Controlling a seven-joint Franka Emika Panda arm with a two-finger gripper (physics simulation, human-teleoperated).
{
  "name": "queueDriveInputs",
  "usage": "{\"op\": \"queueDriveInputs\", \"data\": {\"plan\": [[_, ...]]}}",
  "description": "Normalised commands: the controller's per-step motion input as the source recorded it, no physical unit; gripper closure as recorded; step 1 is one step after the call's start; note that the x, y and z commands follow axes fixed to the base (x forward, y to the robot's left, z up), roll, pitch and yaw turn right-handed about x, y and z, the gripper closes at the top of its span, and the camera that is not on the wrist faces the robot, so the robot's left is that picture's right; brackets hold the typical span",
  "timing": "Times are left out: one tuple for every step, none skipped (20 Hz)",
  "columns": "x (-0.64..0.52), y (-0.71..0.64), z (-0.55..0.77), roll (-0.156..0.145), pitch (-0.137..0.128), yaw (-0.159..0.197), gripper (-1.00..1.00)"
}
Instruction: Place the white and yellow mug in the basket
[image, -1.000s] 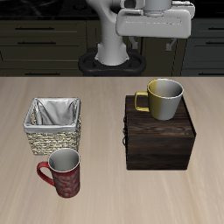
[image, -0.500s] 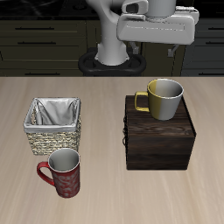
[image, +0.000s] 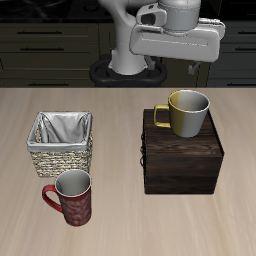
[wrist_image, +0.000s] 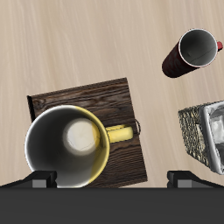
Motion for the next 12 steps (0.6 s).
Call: {"op": "queueDriveInputs", "data": {"plan": [[0.07, 0.05, -0.15, 0.018, 0.02, 0.009, -1.0], [0.11, -0.16, -0.52, -0.019, 0.079, 0.016, -1.0], [0.05, 0.04, -0.13, 0.01, -0.007, 0.016, -1.0], [0.2, -0.15, -0.5, 0.01, 0.092, -0.025, -1.0], [0.06, -0.02, -0.19, 0.001, 0.058, -0.041, -1.0], [0.0, 0.1, -0.02, 0.0, 0.0, 0.0, -1.0], [0.12, -0.1, -0.55, 0.013, 0.05, 0.038, -1.0], [0.02, 0.0, -0.32, 0.031, 0.086, -0.066, -1.0], [-0.05, 0.1, -0.27, 0.05, -0.008, 0.033, -1.0], [0.0, 0.05, 0.0, 0.0, 0.0, 0.0, -1.0], [-0.04, -0.15, -0.41, -0.053, 0.019, -0.015, -1.0], [-0.05, 0.03, -0.35, 0.07, 0.092, -0.055, -1.0]]}}
